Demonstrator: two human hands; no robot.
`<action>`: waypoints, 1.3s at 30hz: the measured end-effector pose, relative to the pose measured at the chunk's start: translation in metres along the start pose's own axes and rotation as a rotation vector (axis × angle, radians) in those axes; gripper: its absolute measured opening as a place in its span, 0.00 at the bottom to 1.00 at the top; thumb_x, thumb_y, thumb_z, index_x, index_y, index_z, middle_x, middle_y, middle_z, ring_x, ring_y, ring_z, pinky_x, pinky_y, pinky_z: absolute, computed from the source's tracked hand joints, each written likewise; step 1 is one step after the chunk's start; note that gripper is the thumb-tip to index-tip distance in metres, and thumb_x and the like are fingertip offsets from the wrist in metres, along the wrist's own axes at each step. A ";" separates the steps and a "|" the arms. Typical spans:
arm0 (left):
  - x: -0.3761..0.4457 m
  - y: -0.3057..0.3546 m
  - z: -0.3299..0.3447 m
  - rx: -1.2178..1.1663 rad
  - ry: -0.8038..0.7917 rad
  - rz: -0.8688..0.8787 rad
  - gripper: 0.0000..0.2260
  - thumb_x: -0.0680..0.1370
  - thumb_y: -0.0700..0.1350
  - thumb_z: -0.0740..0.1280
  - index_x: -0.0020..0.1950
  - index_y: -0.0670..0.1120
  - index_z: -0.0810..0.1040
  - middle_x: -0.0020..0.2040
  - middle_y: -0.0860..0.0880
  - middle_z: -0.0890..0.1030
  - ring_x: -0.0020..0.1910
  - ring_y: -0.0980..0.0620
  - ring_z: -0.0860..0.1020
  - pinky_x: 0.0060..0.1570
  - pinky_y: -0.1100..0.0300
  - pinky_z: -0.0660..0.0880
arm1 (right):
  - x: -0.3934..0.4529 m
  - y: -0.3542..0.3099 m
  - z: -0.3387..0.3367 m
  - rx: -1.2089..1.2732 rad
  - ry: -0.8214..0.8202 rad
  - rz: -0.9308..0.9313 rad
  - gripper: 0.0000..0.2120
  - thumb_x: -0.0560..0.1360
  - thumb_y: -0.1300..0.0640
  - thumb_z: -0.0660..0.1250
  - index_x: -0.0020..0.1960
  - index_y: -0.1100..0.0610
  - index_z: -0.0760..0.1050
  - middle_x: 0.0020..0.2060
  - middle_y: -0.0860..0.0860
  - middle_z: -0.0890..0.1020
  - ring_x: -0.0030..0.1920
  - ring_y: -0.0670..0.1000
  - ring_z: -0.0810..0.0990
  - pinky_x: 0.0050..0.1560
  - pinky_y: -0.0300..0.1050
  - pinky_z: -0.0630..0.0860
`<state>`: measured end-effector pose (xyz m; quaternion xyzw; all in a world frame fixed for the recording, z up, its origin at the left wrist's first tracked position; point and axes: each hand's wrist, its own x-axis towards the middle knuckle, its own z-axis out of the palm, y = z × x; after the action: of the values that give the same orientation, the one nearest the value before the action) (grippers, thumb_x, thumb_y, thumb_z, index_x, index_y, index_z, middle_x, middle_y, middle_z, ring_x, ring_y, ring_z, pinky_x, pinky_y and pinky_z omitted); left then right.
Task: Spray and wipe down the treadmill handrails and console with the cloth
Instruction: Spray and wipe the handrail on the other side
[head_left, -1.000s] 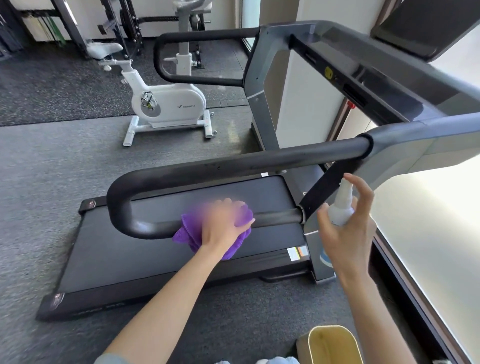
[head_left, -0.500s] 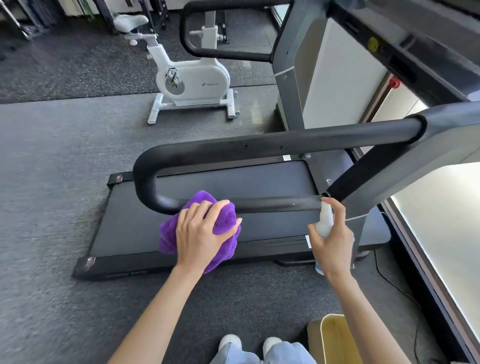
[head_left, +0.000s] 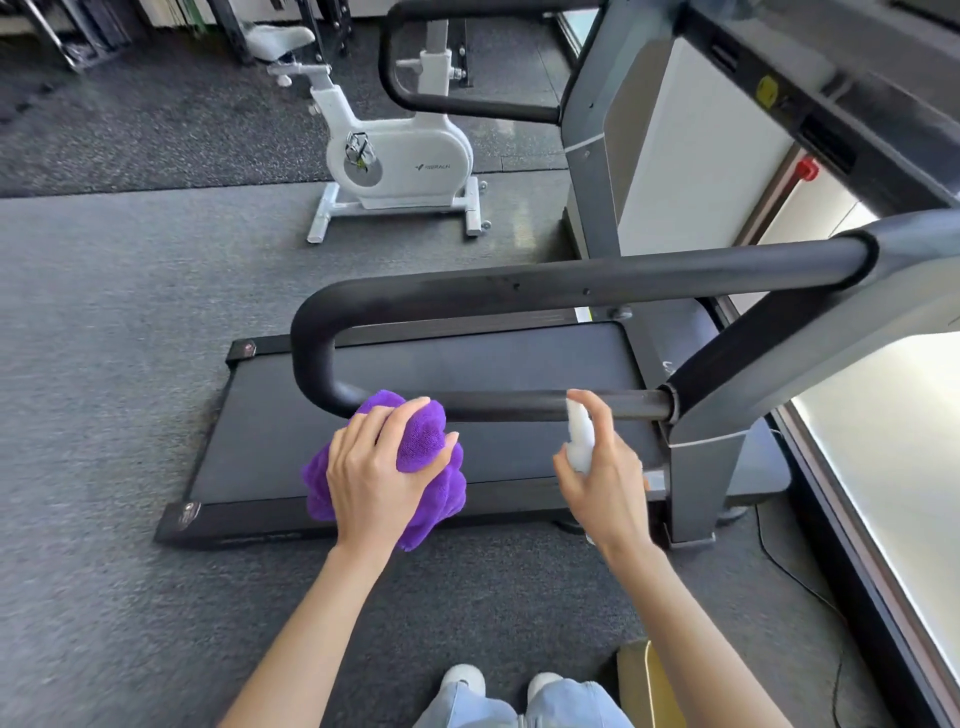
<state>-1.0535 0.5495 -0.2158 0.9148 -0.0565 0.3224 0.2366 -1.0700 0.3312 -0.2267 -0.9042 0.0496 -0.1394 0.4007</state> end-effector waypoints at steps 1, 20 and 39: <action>-0.001 -0.003 -0.002 0.003 0.006 -0.006 0.19 0.74 0.60 0.67 0.55 0.48 0.82 0.45 0.51 0.81 0.43 0.47 0.78 0.45 0.54 0.70 | 0.000 -0.005 0.005 0.014 -0.007 0.006 0.31 0.73 0.67 0.67 0.65 0.39 0.62 0.31 0.43 0.71 0.30 0.46 0.70 0.31 0.41 0.62; 0.047 0.012 0.036 0.127 -0.008 0.082 0.22 0.75 0.61 0.66 0.60 0.48 0.80 0.50 0.48 0.80 0.50 0.46 0.76 0.53 0.51 0.70 | -0.011 0.009 -0.010 0.126 0.024 0.074 0.30 0.75 0.65 0.69 0.66 0.38 0.64 0.32 0.46 0.75 0.31 0.50 0.73 0.32 0.44 0.68; 0.057 0.092 0.127 0.461 -0.560 0.186 0.27 0.79 0.67 0.49 0.55 0.50 0.79 0.43 0.47 0.81 0.41 0.45 0.77 0.40 0.54 0.64 | -0.002 0.025 -0.041 0.175 0.112 0.095 0.32 0.75 0.67 0.69 0.67 0.38 0.63 0.39 0.43 0.77 0.30 0.51 0.75 0.35 0.56 0.78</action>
<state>-0.9609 0.4118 -0.2309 0.9877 -0.1280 0.0842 -0.0304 -1.0833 0.2859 -0.2189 -0.8530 0.1025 -0.1744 0.4810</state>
